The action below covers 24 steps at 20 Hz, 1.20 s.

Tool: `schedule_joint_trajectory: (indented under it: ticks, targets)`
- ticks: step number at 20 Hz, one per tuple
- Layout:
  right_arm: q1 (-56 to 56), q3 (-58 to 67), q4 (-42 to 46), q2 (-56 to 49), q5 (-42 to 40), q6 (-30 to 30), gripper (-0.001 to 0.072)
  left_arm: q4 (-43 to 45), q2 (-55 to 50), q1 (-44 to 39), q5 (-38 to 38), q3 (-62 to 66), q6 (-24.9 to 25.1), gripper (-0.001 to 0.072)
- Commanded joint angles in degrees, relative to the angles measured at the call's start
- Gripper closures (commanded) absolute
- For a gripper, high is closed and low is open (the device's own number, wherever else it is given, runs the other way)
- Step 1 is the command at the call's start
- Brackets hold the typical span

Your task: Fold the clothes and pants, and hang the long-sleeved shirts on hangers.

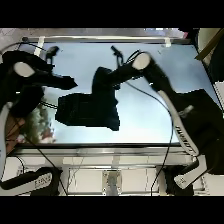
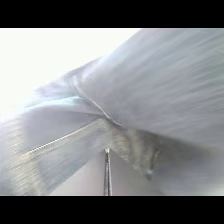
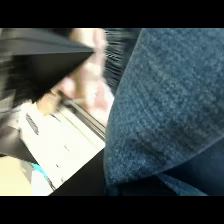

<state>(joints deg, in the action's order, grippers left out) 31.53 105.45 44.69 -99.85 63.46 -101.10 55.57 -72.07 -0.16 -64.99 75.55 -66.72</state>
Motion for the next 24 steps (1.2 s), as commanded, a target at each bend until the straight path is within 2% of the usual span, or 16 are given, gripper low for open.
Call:
schedule_joint_trajectory:
  ticks: [1, 2, 4, 7, 9, 11, 12, 14, 16, 18, 20, 22, 24]
  targets:
    - [9.40, 3.54, -5.97, -7.43, -20.13, 1.77, 0.0462, 0.42, 8.81, 8.70, -4.59, 0.04, 0.31, 0.0674]
    - [11.17, 4.81, -6.99, -8.72, -23.96, 1.92, 0.0311, 1.20, 10.43, 10.32, -4.96, 0.04, 0.31, 0.0673]
    - [13.31, 7.19, -6.97, -10.16, -28.44, 4.22, 0.0303, 3.43, 12.57, 12.79, -5.29, 0.02, 0.24, 0.0674]
    - [11.45, 10.38, -6.10, -10.12, -25.16, 7.06, 0.0303, 3.61, 13.16, 15.28, -5.40, 0.02, 0.04, 0.0674]
    - [5.97, 11.30, -0.98, -9.01, -13.97, 7.76, 0.0302, 3.61, 13.14, 15.39, -5.40, 0.02, 0.04, 0.0674]
    - [-1.73, 10.71, 5.60, -7.72, 3.69, 7.06, 0.0304, 3.61, 13.14, 15.39, -5.35, 0.02, 0.04, 0.0674]
    - [-4.87, 9.84, 8.87, -7.21, 9.99, 7.10, 0.0303, 3.61, 13.14, 15.39, -5.35, 0.02, 0.04, 0.0674]
    - [-9.62, 6.73, 16.59, -6.78, 18.88, 7.85, 0.0303, 3.61, 13.14, 15.39, -5.33, 0.02, 0.04, 0.0674]
    - [-12.50, 0.61, 20.98, -6.80, 17.77, 9.09, 0.0289, 3.61, 13.14, 15.39, -5.35, 0.02, 0.04, 0.0674]
    - [-14.43, -6.67, 17.29, -6.80, 8.87, 9.11, 0.0145, 3.61, 13.14, 15.39, -5.38, 0.02, 0.02, 0.0674]
    - [-15.87, -12.72, 8.39, -7.39, -0.09, 9.55, 0.0029, 3.61, 13.14, 15.39, -5.35, 0.02, 0.02, 0.0673]
    - [-16.76, -14.56, 0.22, -9.51, -1.38, 13.75, 0.0028, 3.58, 13.14, 15.39, -5.35, 0.02, 0.00, 0.0674]
    - [-16.48, -14.67, -3.41, -11.96, -1.31, 15.32, 0.0029, 3.61, 13.14, 15.39, -5.38, 0.02, -1.29, 0.0674]
